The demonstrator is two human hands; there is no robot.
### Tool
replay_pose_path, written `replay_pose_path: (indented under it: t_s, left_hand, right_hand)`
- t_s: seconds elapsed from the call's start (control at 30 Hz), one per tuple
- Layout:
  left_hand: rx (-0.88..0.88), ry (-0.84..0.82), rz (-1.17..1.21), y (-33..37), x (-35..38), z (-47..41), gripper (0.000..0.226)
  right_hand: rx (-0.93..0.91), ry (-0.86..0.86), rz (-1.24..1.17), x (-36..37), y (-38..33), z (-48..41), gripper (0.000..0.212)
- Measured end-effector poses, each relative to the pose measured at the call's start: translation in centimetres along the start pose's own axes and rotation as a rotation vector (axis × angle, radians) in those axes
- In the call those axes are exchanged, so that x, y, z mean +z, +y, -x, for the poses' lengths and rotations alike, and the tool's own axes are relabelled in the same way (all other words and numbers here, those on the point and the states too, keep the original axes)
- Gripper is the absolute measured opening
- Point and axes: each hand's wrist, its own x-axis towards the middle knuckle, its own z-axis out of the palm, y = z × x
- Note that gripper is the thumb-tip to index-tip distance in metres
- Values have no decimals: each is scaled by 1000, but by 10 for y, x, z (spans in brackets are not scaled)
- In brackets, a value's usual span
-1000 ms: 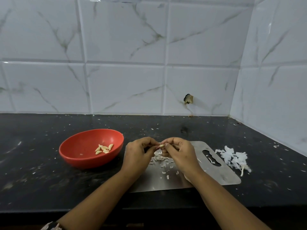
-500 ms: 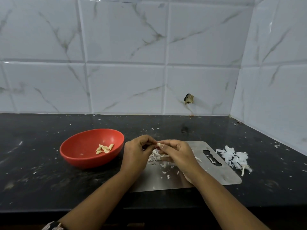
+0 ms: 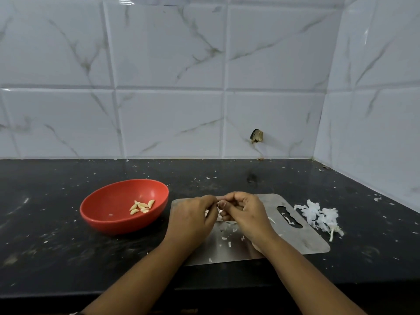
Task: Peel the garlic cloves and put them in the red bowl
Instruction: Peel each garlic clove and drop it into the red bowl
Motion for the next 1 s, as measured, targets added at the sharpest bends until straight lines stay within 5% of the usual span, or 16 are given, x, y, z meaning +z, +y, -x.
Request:
replay_pose_path:
  t_s: [0.2, 0.37, 0.53, 0.83, 1.0]
  left_hand:
    - [-79, -121, 225, 3, -5, -2, 15]
    - [-222, -119, 534, 3, -8, -5, 19]
    - [-301, -15, 568, -3, -9, -6, 17]
    - [-201, -21, 404, -5, -4, -5, 17]
    - [-178, -123, 526, 2, -5, -3, 14]
  right_hand:
    - [64, -67, -13, -4, -1, 0, 9]
    - [94, -91, -90, -8, -6, -1, 9]
    - [78, -81, -128, -9, -8, 0, 12]
    - [56, -44, -100, -7, -9, 1, 12]
    - [42, -5, -117, -7, -8, 0, 7]
